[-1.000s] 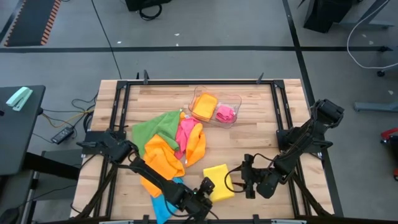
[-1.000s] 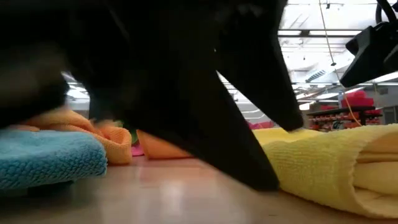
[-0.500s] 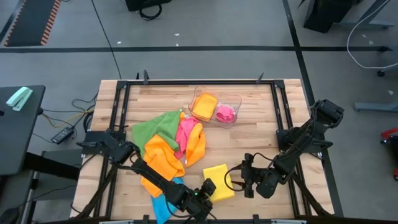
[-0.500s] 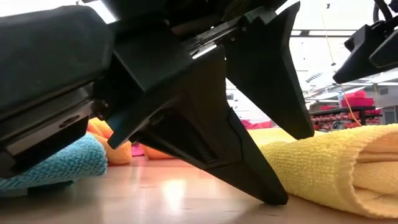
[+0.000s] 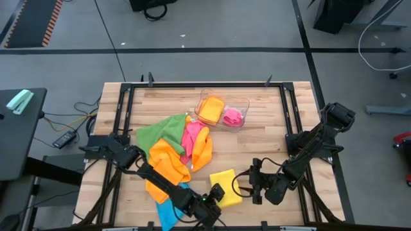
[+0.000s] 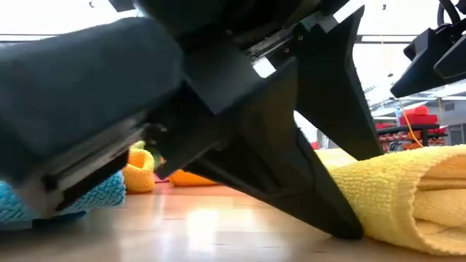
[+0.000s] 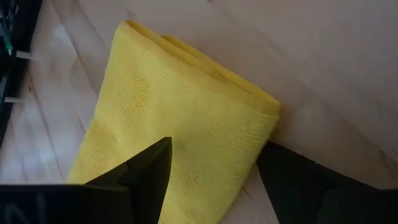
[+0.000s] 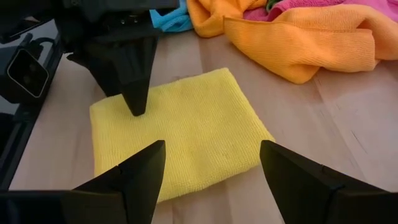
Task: Fold microfiber towels
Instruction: Fold the yellow microfiber cloth
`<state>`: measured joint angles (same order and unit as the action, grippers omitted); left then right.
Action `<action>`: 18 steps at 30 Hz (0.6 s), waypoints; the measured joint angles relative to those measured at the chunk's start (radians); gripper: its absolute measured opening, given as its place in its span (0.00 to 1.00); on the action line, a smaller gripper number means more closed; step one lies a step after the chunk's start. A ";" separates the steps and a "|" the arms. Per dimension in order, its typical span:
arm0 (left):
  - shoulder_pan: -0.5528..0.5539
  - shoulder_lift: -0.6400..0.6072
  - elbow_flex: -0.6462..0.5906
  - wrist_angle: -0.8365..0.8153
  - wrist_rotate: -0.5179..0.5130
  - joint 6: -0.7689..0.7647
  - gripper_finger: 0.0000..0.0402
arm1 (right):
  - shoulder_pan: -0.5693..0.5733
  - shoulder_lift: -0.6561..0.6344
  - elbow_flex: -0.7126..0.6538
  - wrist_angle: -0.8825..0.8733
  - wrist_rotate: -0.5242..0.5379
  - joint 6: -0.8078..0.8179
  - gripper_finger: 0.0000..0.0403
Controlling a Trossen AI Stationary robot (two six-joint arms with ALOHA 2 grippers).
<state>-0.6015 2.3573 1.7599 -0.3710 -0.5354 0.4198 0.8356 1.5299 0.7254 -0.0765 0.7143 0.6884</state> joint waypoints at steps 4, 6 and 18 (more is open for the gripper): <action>0.016 0.011 0.000 0.060 0.009 0.011 0.60 | 0.000 0.000 0.000 0.018 0.000 0.000 0.67; 0.023 0.012 0.000 0.072 0.023 0.016 0.59 | 0.000 0.000 0.000 0.024 0.000 -0.005 0.67; 0.056 0.014 -0.001 0.075 0.146 -0.210 0.28 | 0.033 0.087 0.000 0.271 -0.041 -0.112 0.67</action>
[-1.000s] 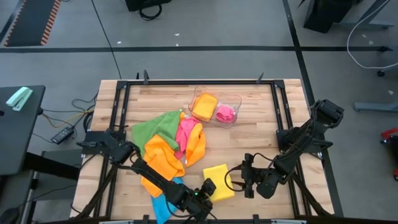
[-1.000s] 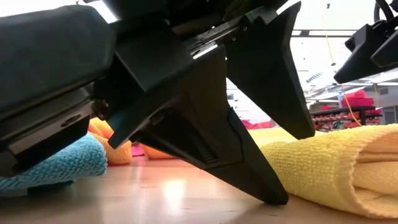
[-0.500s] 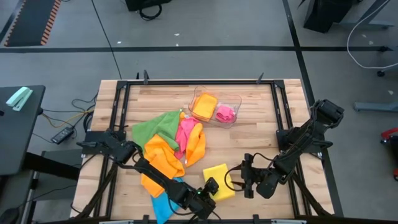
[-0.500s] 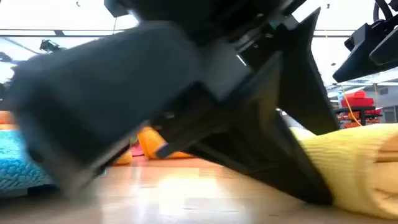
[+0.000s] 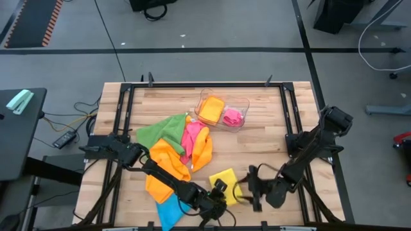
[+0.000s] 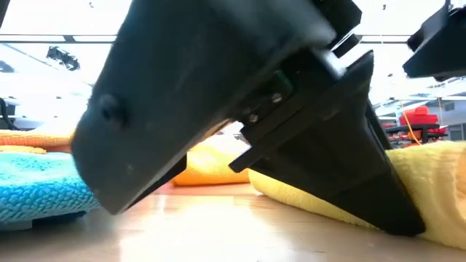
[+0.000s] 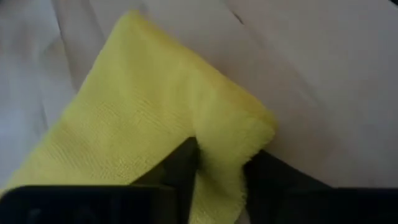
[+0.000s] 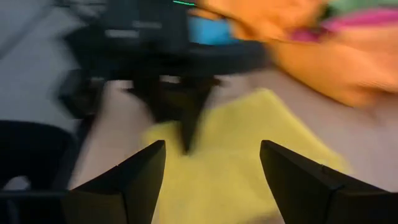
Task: Fold microfiber towels
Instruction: Fold the yellow microfiber cloth
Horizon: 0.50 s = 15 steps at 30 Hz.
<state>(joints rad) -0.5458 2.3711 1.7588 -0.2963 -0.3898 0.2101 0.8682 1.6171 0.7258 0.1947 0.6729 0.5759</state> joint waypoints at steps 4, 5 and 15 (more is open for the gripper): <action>-0.002 0.001 0.000 0.000 0.001 -0.066 0.10 | 0.036 0.102 0.027 0.084 0.003 -0.096 0.65; -0.002 0.001 0.000 -0.001 0.002 -0.081 0.06 | 0.041 0.125 0.045 0.080 0.007 -0.107 0.65; 0.003 -0.070 -0.003 -0.027 0.038 -0.251 0.09 | 0.051 0.311 0.279 -0.049 0.025 -0.395 0.61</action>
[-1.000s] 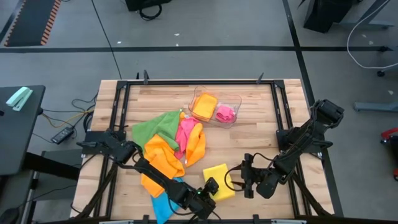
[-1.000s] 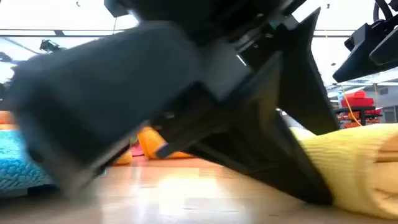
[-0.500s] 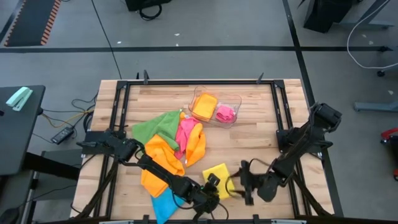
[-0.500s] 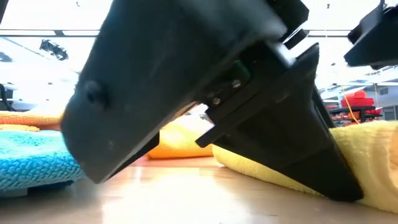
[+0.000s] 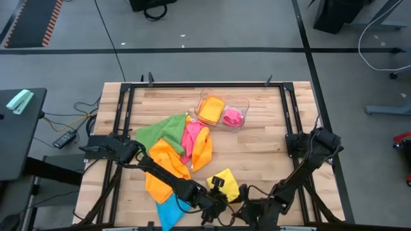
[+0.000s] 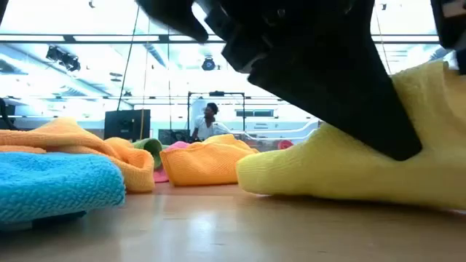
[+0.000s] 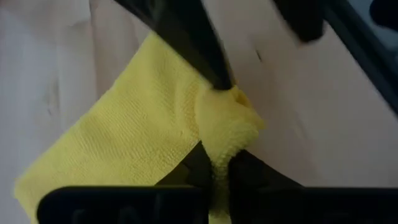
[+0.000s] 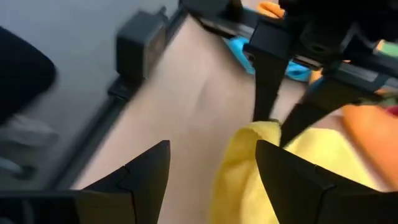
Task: Fold microfiber towels
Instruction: Fold the yellow microfiber cloth
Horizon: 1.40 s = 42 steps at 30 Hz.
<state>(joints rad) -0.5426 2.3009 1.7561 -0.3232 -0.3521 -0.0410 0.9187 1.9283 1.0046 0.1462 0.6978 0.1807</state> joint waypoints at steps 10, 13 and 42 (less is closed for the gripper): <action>0.002 -0.016 0.000 0.001 0.010 -0.157 0.07 | -0.008 0.058 0.096 -0.176 0.116 0.049 0.61; 0.001 -0.018 0.001 0.012 0.010 -0.176 0.08 | -0.006 0.057 0.103 -0.173 0.133 0.097 0.62; 0.009 -0.019 0.011 0.023 0.016 -0.270 0.06 | -0.088 -0.081 0.107 -0.365 -0.156 0.445 0.75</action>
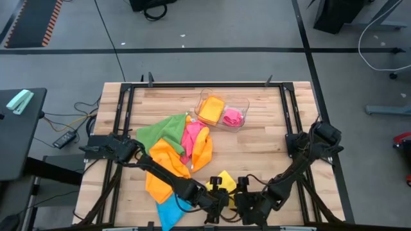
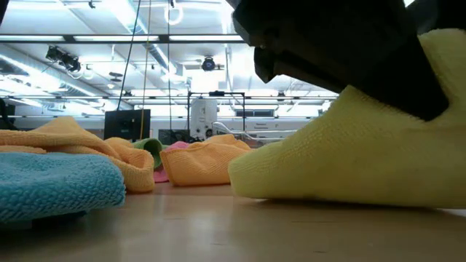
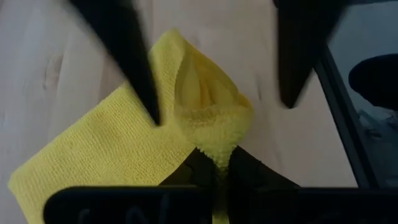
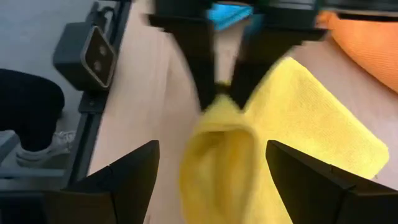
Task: Fold microfiber towels
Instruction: Fold the yellow microfiber cloth
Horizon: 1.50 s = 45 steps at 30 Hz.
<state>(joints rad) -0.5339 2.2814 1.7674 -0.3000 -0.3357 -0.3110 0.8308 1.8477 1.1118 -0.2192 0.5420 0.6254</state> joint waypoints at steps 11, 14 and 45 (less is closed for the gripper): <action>0.029 -0.007 0.001 0.010 0.001 -0.077 0.09 | 0.021 0.090 0.013 0.002 0.099 0.061 0.75; 0.030 -0.007 0.001 0.015 0.000 -0.078 0.07 | 0.025 0.101 0.013 -0.028 0.143 0.058 0.75; -0.009 -0.059 0.001 -0.100 0.063 0.037 0.35 | -0.017 0.057 0.008 -0.128 -0.046 -0.386 0.11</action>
<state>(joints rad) -0.5434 2.2222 1.7687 -0.3998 -0.2729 -0.2735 0.8143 1.9045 1.1202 -0.3468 0.4962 0.2398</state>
